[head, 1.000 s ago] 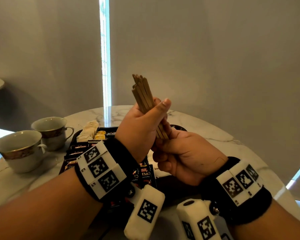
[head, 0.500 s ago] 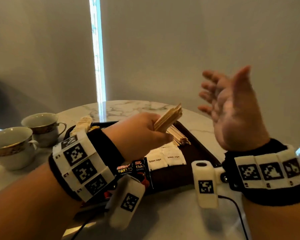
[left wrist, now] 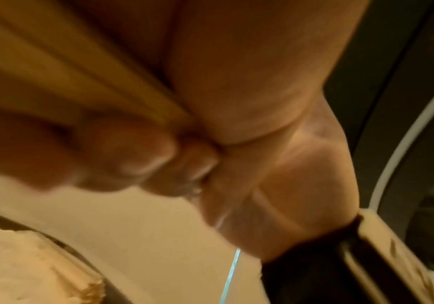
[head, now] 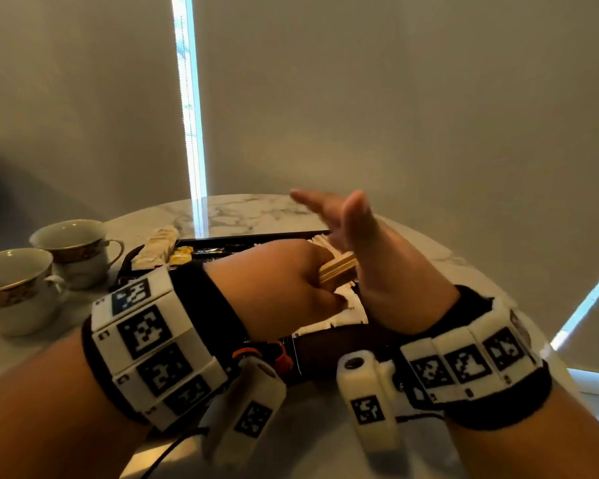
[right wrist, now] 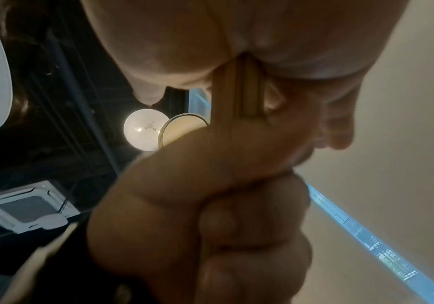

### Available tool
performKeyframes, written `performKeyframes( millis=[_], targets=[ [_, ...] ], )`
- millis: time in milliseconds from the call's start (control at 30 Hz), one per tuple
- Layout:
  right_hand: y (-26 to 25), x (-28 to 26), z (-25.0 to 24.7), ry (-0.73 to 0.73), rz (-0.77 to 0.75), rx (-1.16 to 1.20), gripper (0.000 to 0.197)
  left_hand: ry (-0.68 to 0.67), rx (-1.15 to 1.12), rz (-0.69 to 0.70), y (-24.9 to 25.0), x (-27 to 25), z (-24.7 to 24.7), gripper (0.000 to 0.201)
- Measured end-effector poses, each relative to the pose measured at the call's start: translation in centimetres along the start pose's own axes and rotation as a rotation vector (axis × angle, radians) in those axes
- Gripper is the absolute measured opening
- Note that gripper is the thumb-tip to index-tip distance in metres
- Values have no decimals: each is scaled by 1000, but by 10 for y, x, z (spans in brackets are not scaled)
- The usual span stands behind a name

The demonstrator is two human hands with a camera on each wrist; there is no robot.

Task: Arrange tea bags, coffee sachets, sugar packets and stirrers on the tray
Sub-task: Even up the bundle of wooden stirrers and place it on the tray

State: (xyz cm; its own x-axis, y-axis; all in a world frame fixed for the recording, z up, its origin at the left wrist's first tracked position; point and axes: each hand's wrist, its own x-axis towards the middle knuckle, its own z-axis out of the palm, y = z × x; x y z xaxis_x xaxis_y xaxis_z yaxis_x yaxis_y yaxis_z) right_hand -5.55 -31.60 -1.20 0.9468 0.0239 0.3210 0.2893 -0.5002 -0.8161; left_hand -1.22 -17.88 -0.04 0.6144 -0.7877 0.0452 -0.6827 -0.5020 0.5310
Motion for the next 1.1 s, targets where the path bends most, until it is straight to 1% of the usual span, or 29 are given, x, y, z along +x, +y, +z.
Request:
performKeyframes(
  millis=[67, 100, 200, 333, 433, 467, 500, 533, 567, 600, 633, 700, 733, 800, 867, 900, 967, 1033, 1100],
  targets=[
    [1, 0, -2, 45, 5, -2, 99, 22, 5, -25, -1, 1, 1, 19],
    [2, 1, -3, 69, -1, 7, 95, 26, 14, -15, -1, 1, 1, 21],
    [5, -1, 2, 105, -37, -31, 83, 27, 35, 26, -2, 3, 2, 22],
    [1, -1, 5, 118, -91, -95, 97, 58, 21, 59, -4, 5, 1, 10],
    [1, -2, 6, 135, -102, -87, 100, 51, -32, 74, -9, 8, 4, 8],
    [0, -1, 7, 160, -95, 3, 98, 67, -64, 79, -10, 8, 4, 7],
    [0, 0, 7, 207, -64, 152, 92, 77, -115, 83, -11, 7, 4, 11],
    [0, 2, 6, 259, 8, 360, 87, 107, -200, 86, -11, 6, 3, 15],
    [3, 5, 5, 284, 98, 576, 85, 161, -330, 95, -11, 6, 1, 18],
    [6, 8, 4, 264, 175, 766, 87, 245, -496, 110, -12, 7, -2, 22],
    [9, 10, 5, 194, 238, 906, 93, 341, -677, 134, -15, 9, -5, 28],
    [17, 13, 10, -8, 361, 1091, 107, 511, -995, 216, -21, 16, -8, 36],
    [21, 14, 15, -80, 425, 1138, 111, 559, -1126, 257, -23, 18, -9, 36],
    [25, 17, 23, -142, 504, 1197, 116, 624, -1290, 296, -24, 21, -9, 36],
    [25, 18, 30, -192, 485, 1306, 118, 665, -1346, 316, -21, 21, -3, 35],
    [24, 18, 31, -202, 463, 1368, 116, 672, -1355, 330, -19, 21, 1, 33],
    [17, 14, 31, -183, 420, 1445, 109, 669, -1330, 345, -15, 22, 9, 30],
    [13, 11, 30, -135, 407, 1451, 102, 666, -1292, 329, -13, 22, 14, 29],
    [12, 10, 29, -140, 410, 1404, 101, 669, -1294, 319, -13, 21, 13, 29]
  ],
)
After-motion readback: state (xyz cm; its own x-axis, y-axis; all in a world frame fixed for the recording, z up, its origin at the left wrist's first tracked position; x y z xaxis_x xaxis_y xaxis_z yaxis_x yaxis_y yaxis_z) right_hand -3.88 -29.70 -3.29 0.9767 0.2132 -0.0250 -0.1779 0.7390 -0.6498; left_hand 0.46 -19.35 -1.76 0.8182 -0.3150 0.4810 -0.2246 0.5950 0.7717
